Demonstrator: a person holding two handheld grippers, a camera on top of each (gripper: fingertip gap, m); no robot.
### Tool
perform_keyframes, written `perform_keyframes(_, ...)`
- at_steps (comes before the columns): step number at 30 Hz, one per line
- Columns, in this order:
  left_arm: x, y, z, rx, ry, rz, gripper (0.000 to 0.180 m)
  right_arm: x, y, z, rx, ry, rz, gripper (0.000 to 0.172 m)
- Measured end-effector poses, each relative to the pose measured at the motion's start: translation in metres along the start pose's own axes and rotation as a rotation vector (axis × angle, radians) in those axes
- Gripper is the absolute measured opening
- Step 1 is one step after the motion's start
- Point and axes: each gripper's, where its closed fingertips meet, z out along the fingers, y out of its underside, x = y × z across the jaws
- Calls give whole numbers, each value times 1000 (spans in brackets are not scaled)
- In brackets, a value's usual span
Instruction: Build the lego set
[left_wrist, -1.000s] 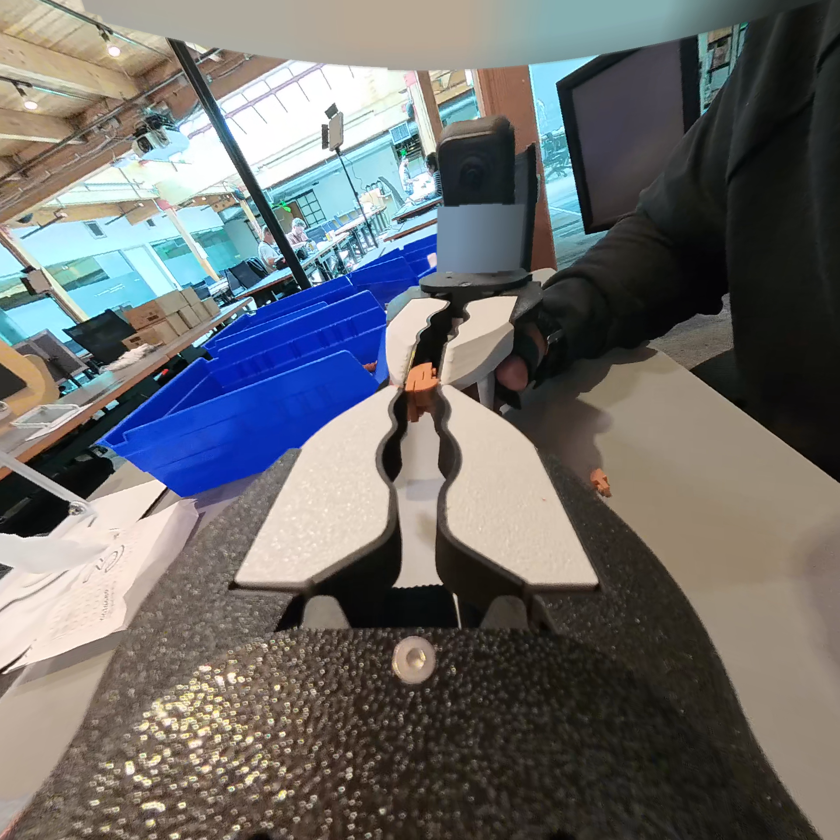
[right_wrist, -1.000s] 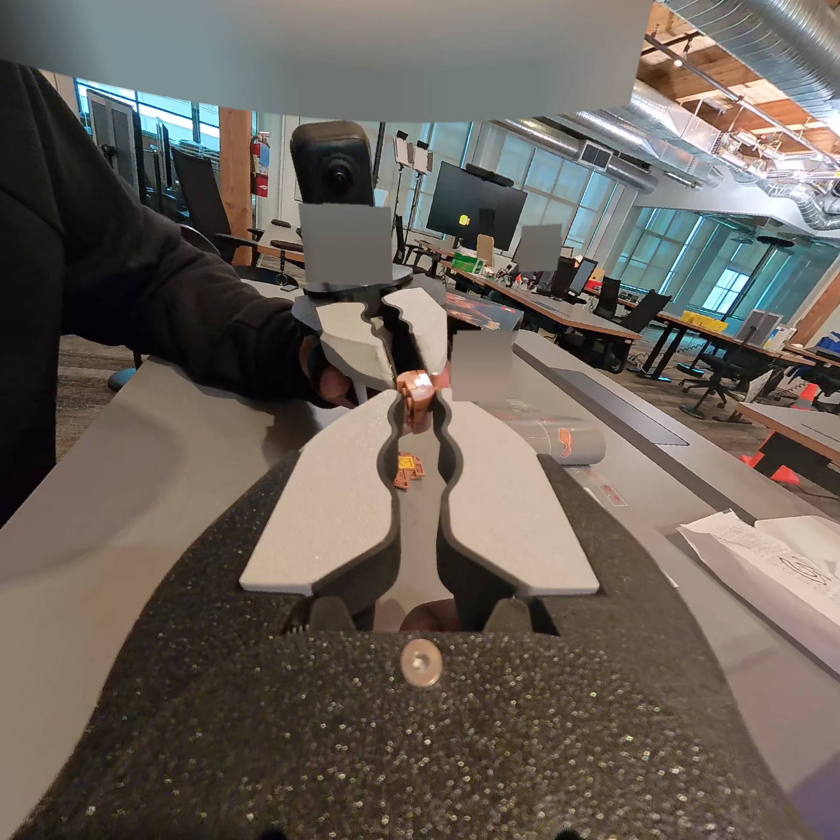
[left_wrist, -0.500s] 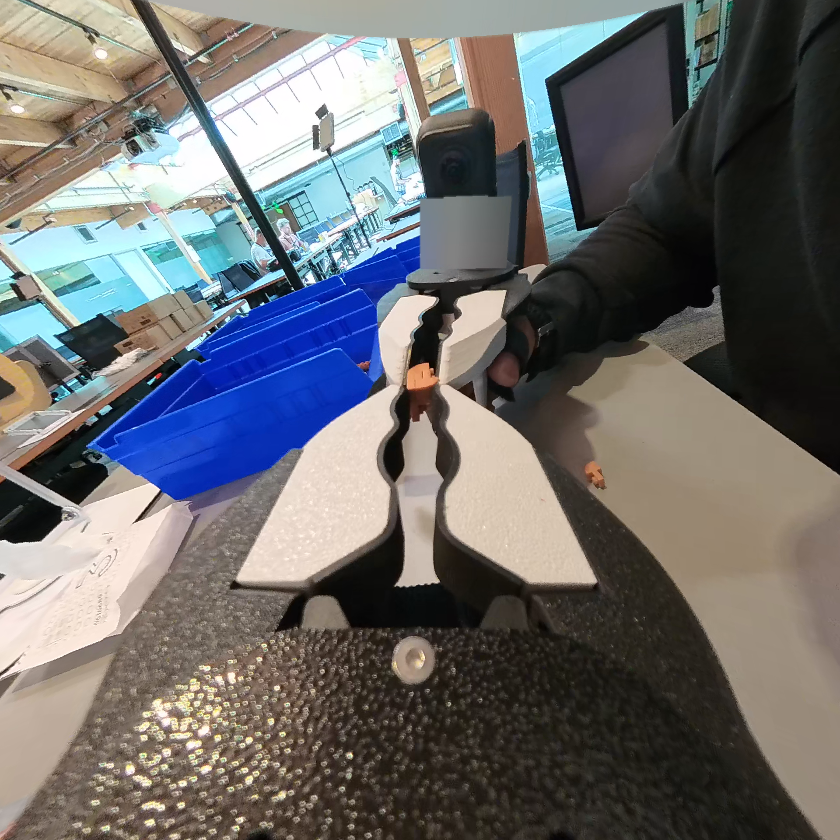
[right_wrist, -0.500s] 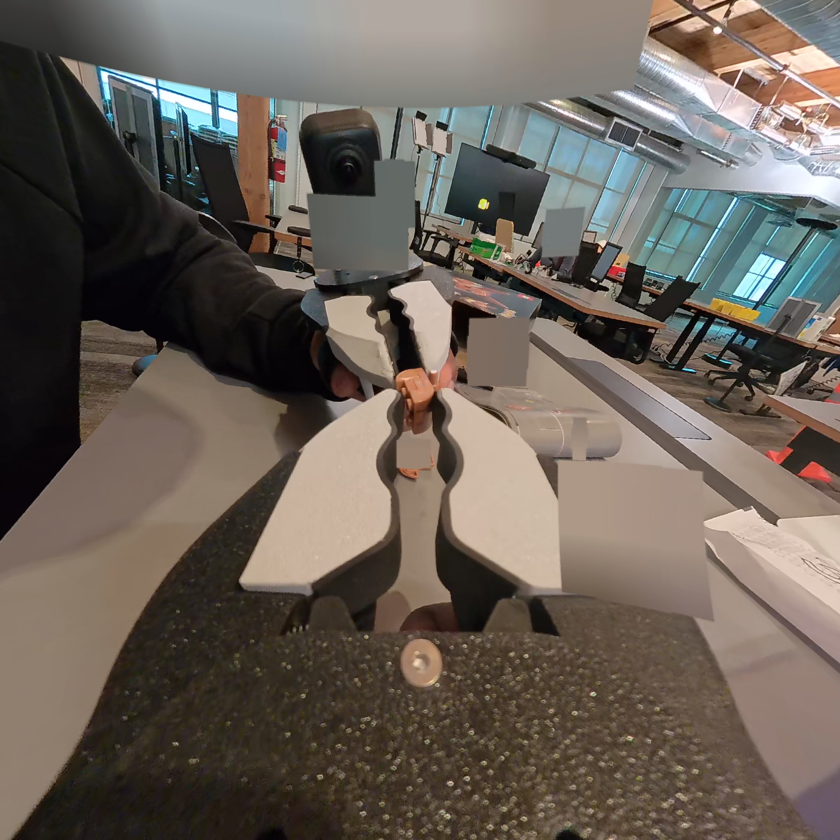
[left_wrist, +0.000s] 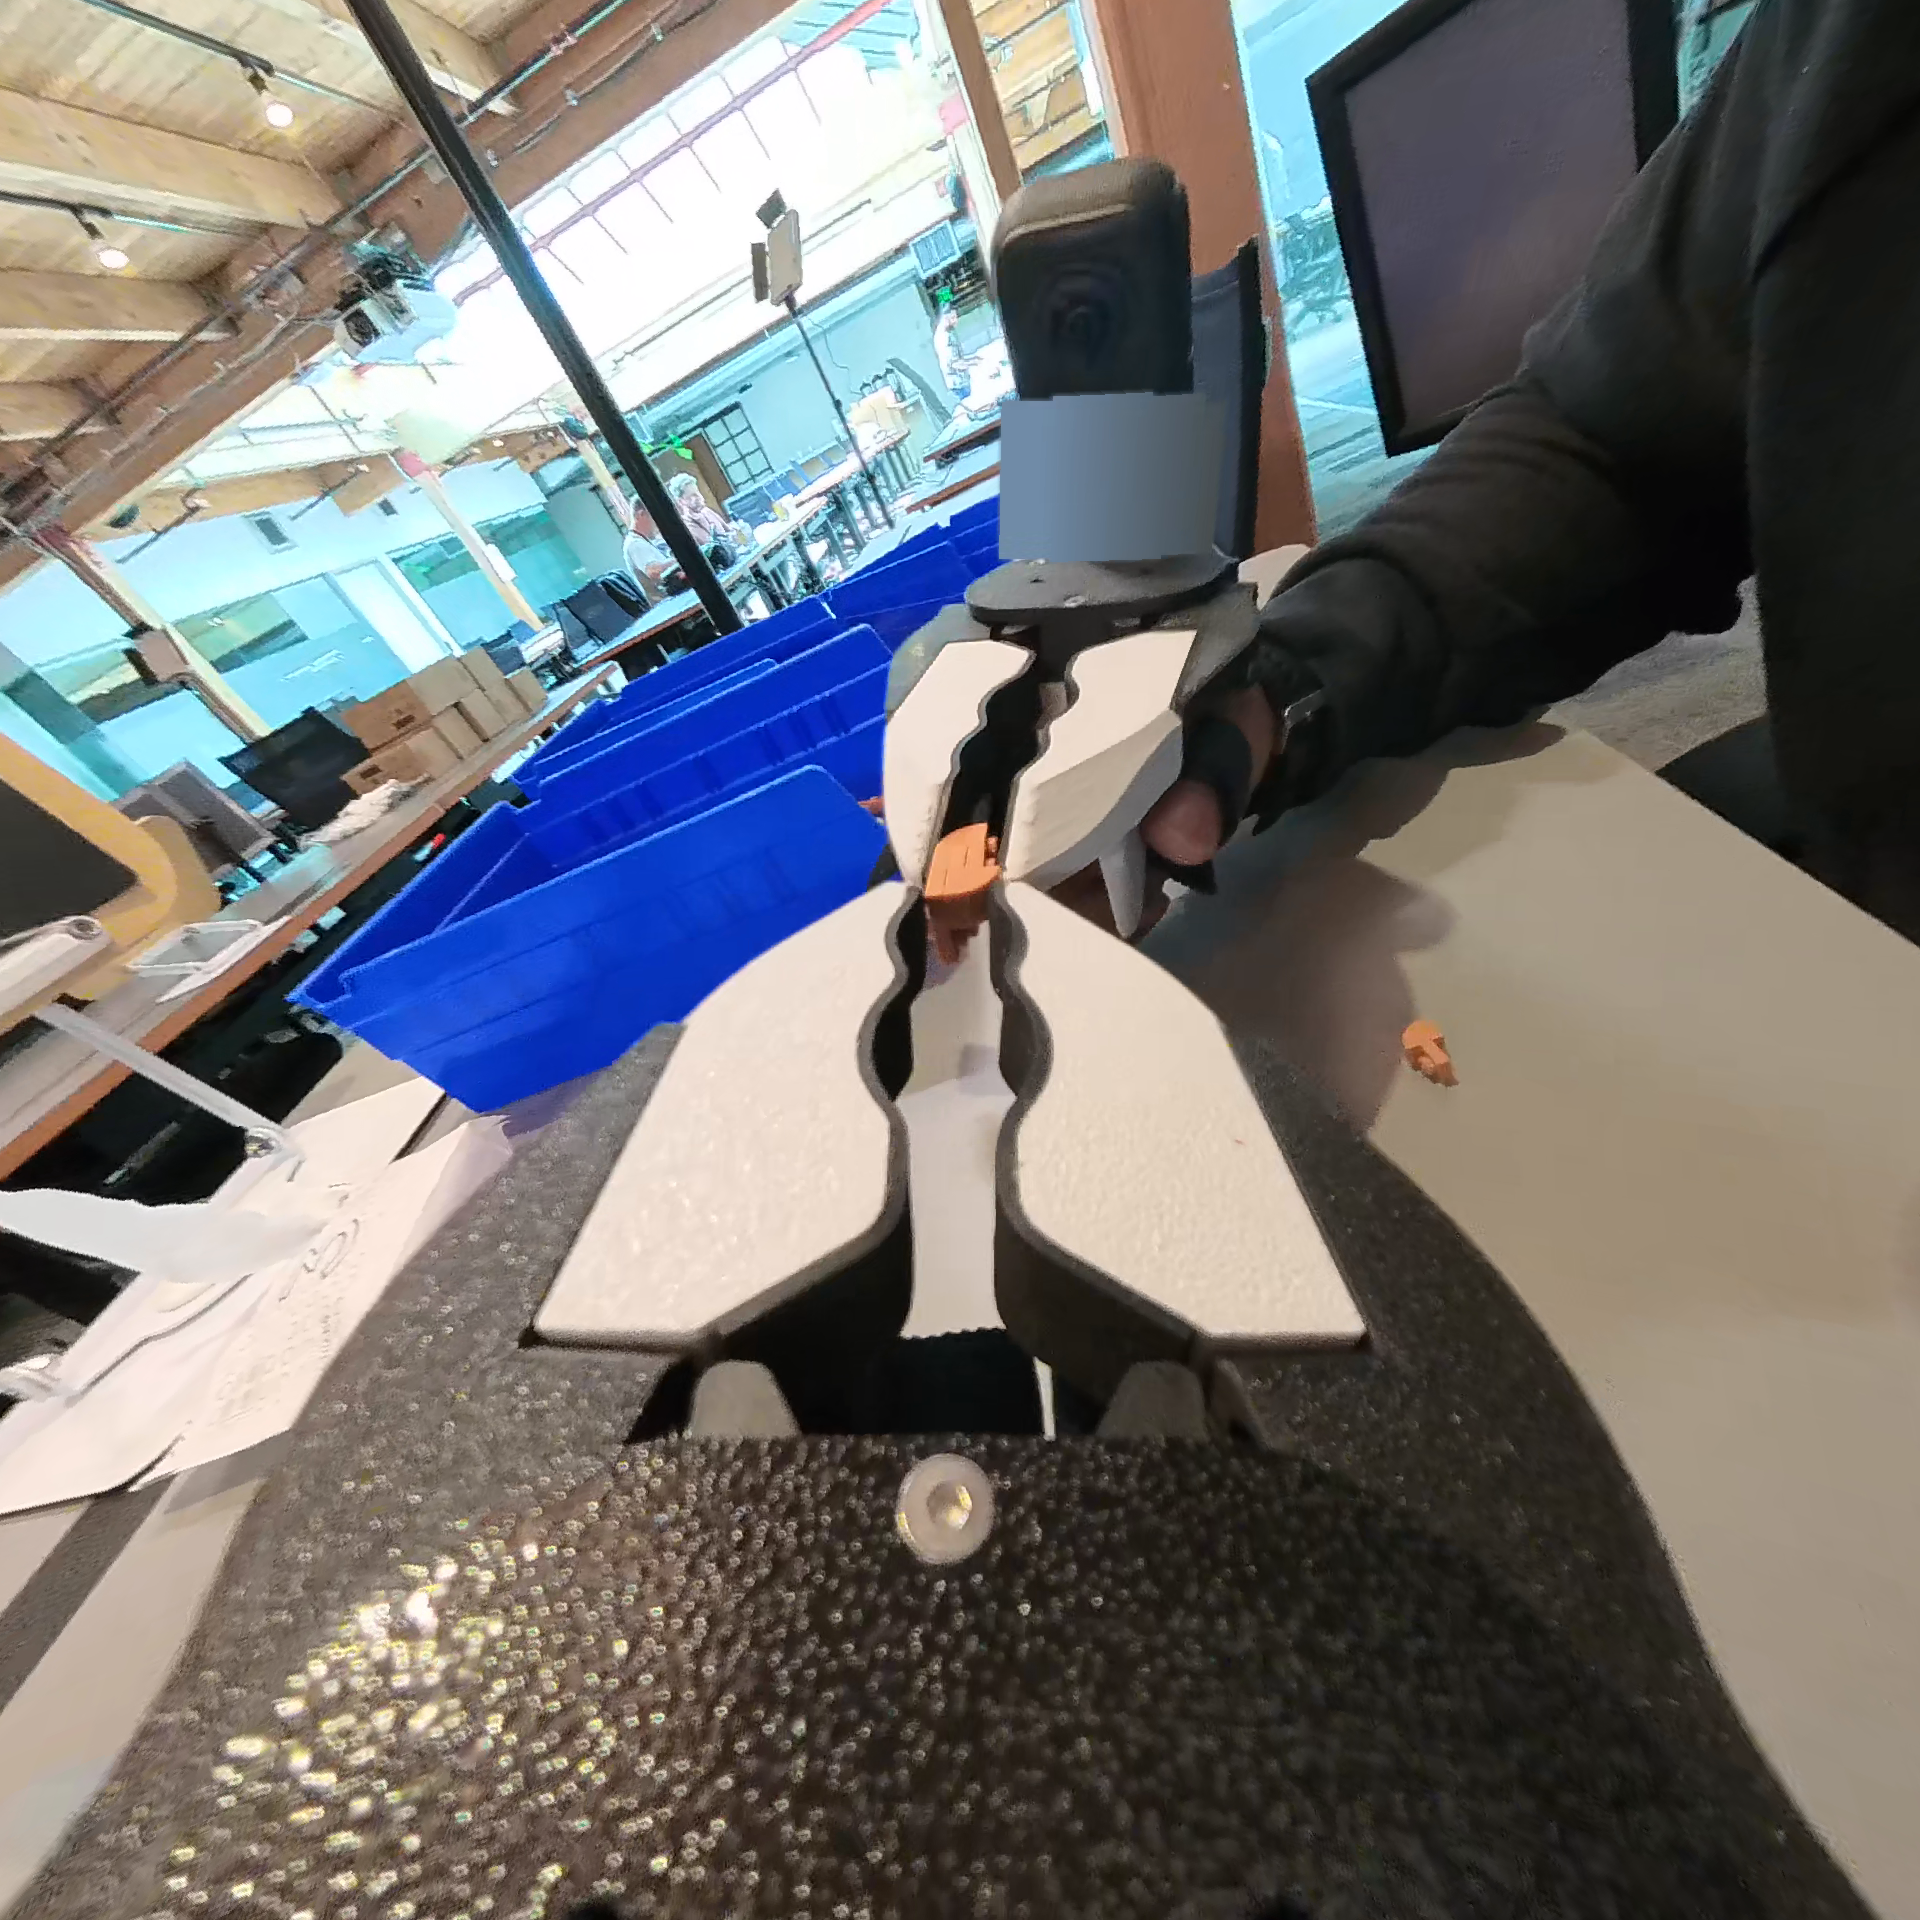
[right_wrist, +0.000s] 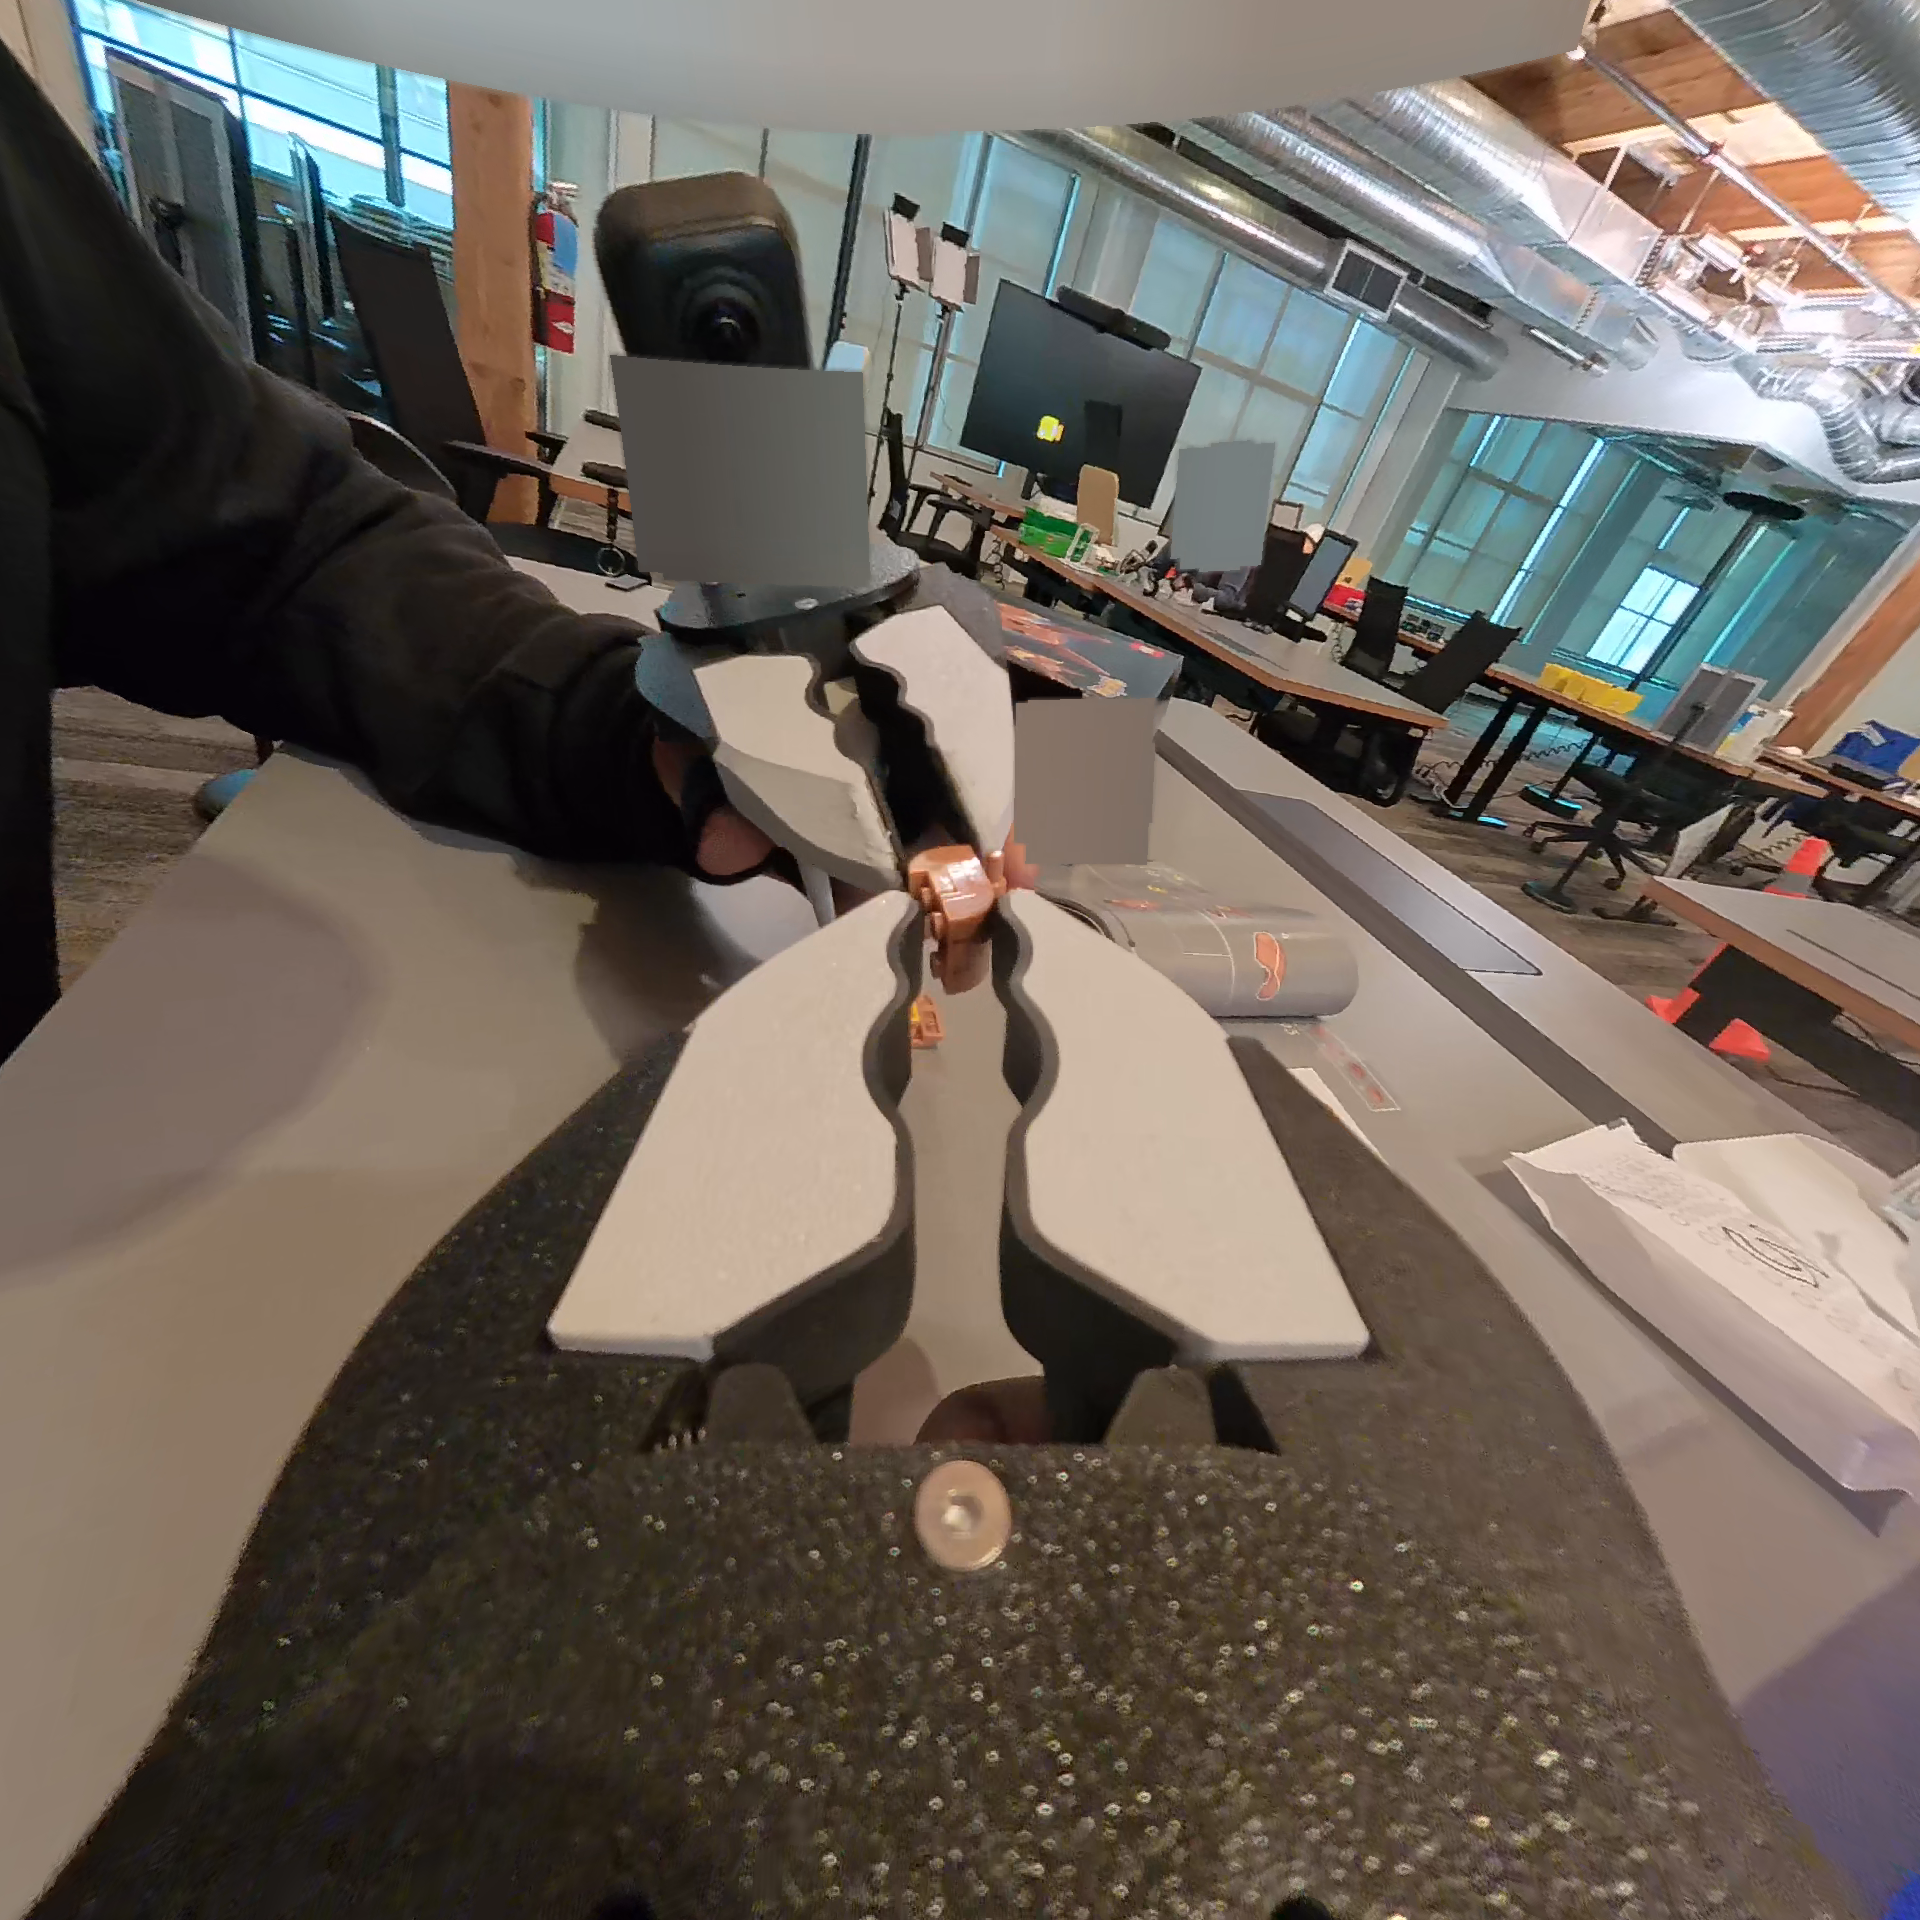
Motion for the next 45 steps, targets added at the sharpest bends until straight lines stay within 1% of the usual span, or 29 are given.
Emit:
perform_keyframes(5, -3, 0, 1, 1, -19, -14, 27, 1, -1, -1, 7, 1, 11, 12)
perform_keyframes(8, 0, 2, 3, -2, 2, -51, 31, -2, 0, 0, 8, -13, 10, 12)
perform_keyframes(10, 1, 3, 3, -2, 12, -70, 28, -4, 1, 2, 1, -17, 9, 12)
perform_keyframes(11, 3, 3, 4, -3, 24, -70, 23, -4, 1, 2, 2, -18, 11, 12)
perform_keyframes(20, 6, 4, 1, -8, 61, -69, 18, -9, 3, 2, -3, -71, 39, 12)
perform_keyframes(31, 7, 8, 2, -28, 65, -64, 18, -9, 9, 2, -44, -90, 56, 11)
perform_keyframes(33, 6, 13, 2, -59, 64, -61, 18, -7, 13, 3, -68, -90, 81, 11)
perform_keyframes(35, 5, 16, 2, -83, 47, 1, 19, -6, 16, 4, -77, -109, 163, 12)
perform_keyframes(37, 2, 20, 1, -121, 13, 117, 20, -5, 18, 5, -78, -124, 252, 11)
perform_keyframes(40, 5, 26, -1, -154, 3, 297, 26, -4, 24, 7, -100, -161, 396, 11)
perform_keyframes(42, 8, 26, 0, -153, 3, 365, 27, -6, 25, 6, -105, -196, 480, 11)
perform_keyframes(45, 9, 34, 2, -197, -6, 456, 27, -7, 27, 6, -118, -227, 559, 11)
